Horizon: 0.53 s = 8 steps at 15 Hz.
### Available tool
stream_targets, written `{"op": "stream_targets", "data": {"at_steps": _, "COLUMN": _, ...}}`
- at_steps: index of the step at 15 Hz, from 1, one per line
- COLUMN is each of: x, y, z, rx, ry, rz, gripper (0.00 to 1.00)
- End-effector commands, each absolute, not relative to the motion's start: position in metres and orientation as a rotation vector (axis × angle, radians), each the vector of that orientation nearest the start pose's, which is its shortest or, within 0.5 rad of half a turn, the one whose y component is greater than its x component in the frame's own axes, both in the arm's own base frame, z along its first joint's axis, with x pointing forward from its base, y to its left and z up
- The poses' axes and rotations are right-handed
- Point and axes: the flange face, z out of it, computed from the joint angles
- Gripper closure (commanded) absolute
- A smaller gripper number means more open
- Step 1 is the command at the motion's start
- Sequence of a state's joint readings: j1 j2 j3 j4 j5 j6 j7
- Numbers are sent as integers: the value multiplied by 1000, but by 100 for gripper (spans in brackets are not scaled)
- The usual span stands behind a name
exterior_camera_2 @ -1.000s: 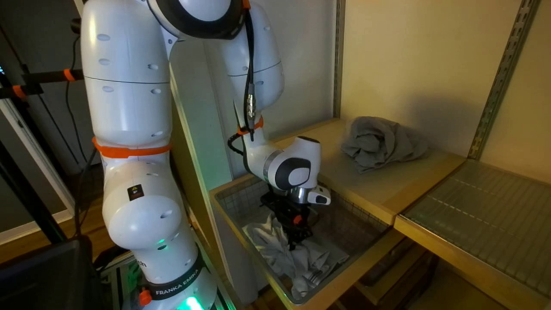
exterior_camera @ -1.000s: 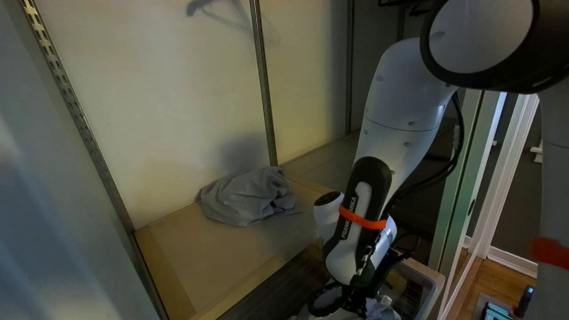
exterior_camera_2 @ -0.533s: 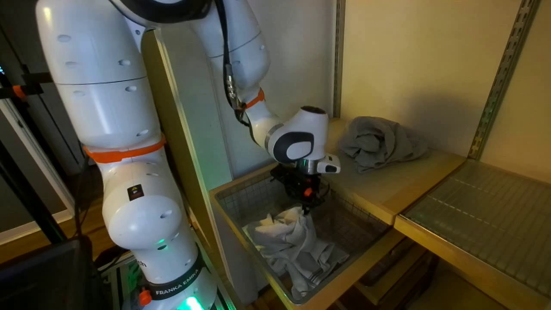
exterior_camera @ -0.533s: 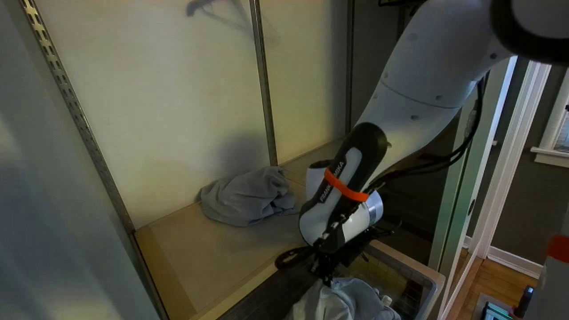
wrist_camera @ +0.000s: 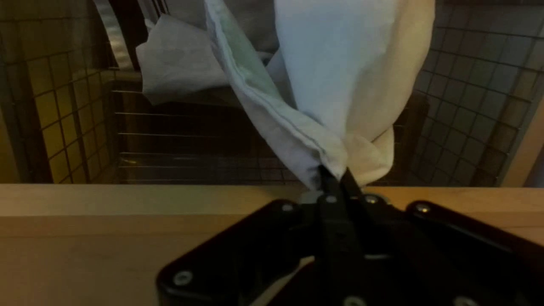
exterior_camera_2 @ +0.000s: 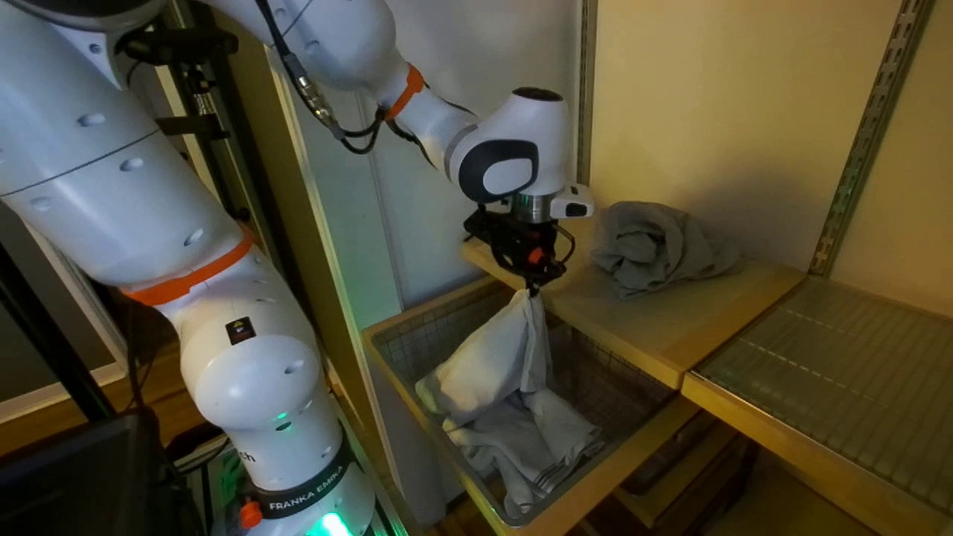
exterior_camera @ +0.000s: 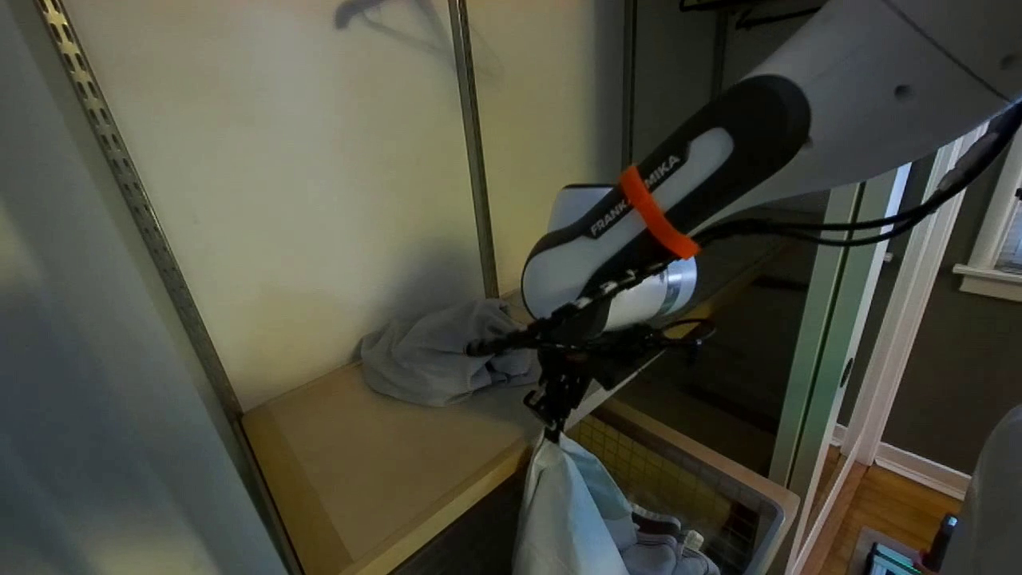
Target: Remove a white cloth from the left tray and put it on the table on the left
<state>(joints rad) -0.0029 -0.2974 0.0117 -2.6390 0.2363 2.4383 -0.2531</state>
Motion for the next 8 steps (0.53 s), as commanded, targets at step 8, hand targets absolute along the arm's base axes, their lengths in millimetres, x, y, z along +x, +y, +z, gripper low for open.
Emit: {"op": "stream_targets", "data": {"at_steps": 8, "x": 435, "y": -4, "z": 465, "rx": -2931, "ry": -136, "rz": -269, "gripper": 97}}
